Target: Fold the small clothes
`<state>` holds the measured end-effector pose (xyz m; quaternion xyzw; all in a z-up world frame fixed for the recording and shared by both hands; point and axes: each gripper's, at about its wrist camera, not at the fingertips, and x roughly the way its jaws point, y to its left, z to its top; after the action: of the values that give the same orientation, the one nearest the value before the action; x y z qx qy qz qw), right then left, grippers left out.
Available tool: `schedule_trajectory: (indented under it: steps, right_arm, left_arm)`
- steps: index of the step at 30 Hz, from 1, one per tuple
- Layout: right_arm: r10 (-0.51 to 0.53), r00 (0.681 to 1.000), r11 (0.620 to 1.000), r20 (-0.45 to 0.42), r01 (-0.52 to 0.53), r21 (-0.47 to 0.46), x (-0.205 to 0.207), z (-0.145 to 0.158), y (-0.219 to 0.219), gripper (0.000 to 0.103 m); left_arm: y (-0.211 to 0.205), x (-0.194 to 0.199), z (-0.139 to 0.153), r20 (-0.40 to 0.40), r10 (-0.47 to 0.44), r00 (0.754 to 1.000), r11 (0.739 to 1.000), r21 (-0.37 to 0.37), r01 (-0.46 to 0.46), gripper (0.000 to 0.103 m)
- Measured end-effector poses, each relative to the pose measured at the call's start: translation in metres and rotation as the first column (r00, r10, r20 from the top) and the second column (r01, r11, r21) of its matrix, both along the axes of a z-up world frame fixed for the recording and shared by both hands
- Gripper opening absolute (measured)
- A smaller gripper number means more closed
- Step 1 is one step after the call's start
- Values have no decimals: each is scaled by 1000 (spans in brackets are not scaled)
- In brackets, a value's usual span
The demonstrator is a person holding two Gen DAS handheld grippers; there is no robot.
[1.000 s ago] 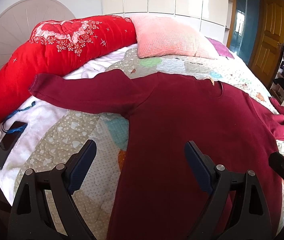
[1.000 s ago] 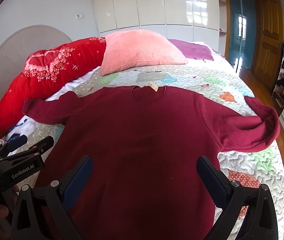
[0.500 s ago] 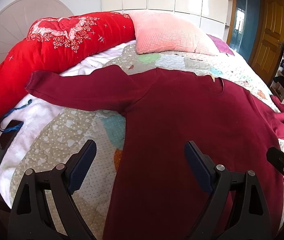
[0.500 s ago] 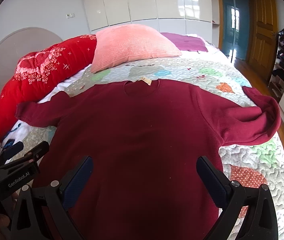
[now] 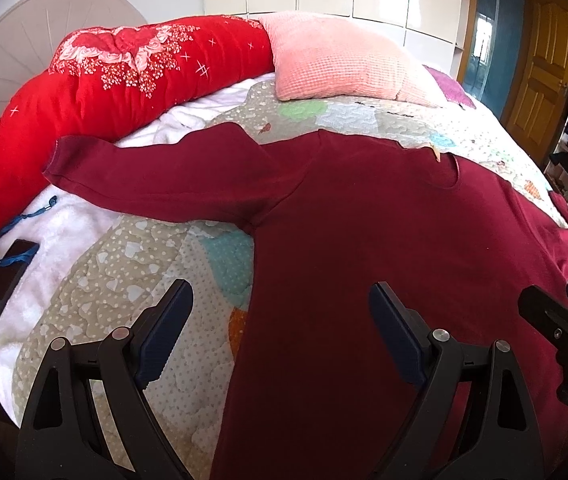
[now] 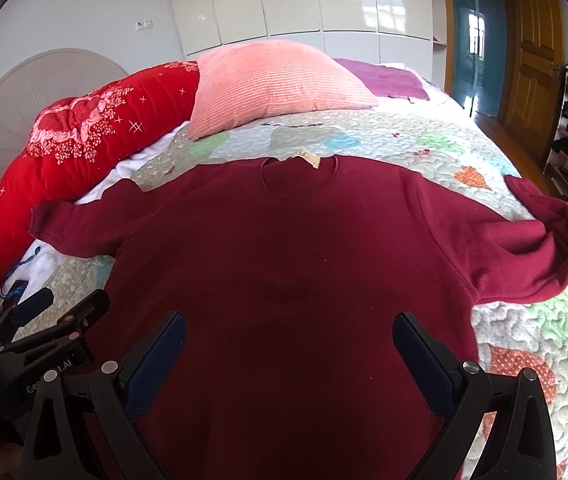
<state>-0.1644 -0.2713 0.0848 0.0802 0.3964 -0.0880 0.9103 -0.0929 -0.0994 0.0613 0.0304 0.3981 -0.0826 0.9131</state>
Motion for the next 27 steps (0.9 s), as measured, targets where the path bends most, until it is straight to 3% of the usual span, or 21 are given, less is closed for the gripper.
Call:
schedule_trajectory:
  steps: [27]
  right_arm:
    - [37,996,999,-77,-34,38,64,-39,13,102]
  left_arm:
    - [15,47,-19,-68,25,997,999,-31,-27,90]
